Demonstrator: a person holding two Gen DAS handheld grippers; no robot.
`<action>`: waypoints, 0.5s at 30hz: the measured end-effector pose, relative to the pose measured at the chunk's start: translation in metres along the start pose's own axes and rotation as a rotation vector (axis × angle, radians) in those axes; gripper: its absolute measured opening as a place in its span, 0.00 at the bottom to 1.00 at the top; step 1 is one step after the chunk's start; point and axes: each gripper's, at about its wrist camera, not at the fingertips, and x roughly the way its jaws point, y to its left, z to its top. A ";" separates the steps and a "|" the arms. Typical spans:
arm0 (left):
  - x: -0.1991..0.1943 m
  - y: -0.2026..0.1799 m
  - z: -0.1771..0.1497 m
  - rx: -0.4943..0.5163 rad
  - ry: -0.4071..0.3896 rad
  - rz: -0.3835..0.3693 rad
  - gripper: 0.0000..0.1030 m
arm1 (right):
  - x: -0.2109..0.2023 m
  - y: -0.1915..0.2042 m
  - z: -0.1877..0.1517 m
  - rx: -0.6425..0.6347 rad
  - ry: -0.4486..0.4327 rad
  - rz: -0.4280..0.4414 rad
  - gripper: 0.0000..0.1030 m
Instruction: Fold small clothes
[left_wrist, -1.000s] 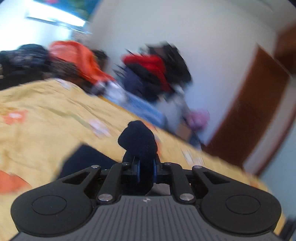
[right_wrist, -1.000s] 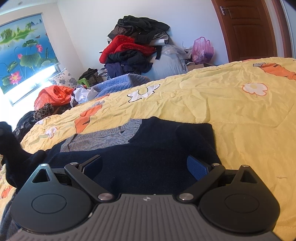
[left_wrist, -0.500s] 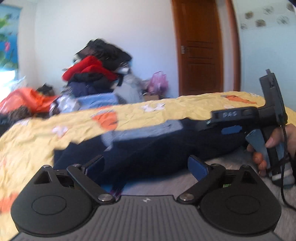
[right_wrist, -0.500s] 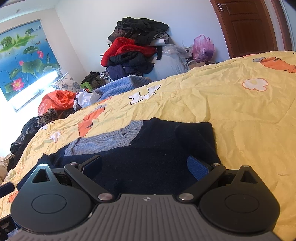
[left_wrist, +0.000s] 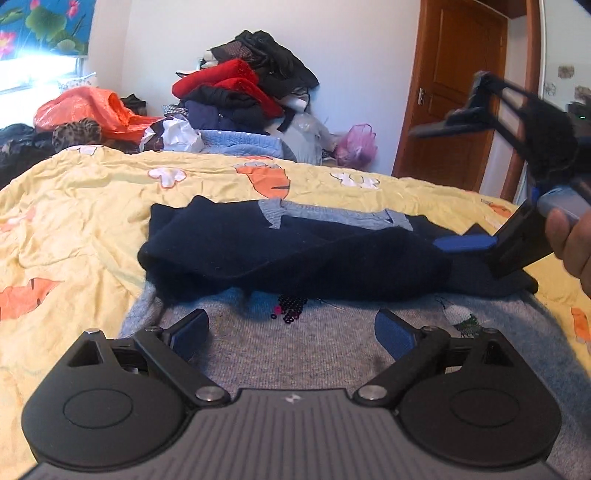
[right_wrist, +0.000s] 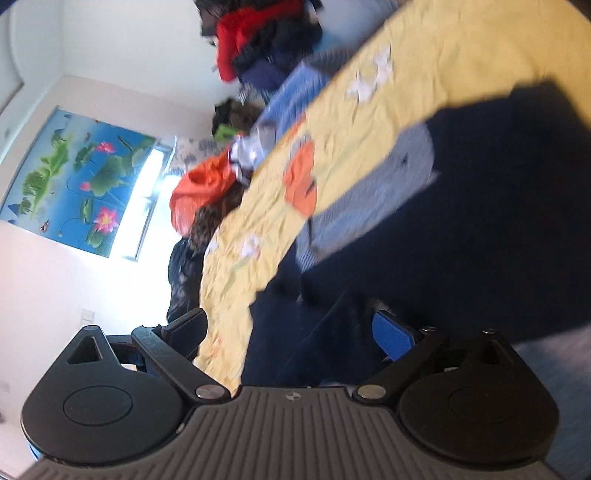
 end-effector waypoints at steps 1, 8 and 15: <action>0.001 0.001 0.000 -0.009 0.000 0.001 0.94 | 0.005 0.006 -0.001 -0.022 -0.002 -0.060 0.93; 0.004 0.009 0.001 -0.064 0.016 -0.019 0.94 | 0.034 0.015 0.003 0.013 0.063 -0.145 0.86; 0.004 0.012 0.001 -0.087 0.022 -0.022 0.95 | 0.045 0.017 0.003 -0.060 0.086 -0.211 0.16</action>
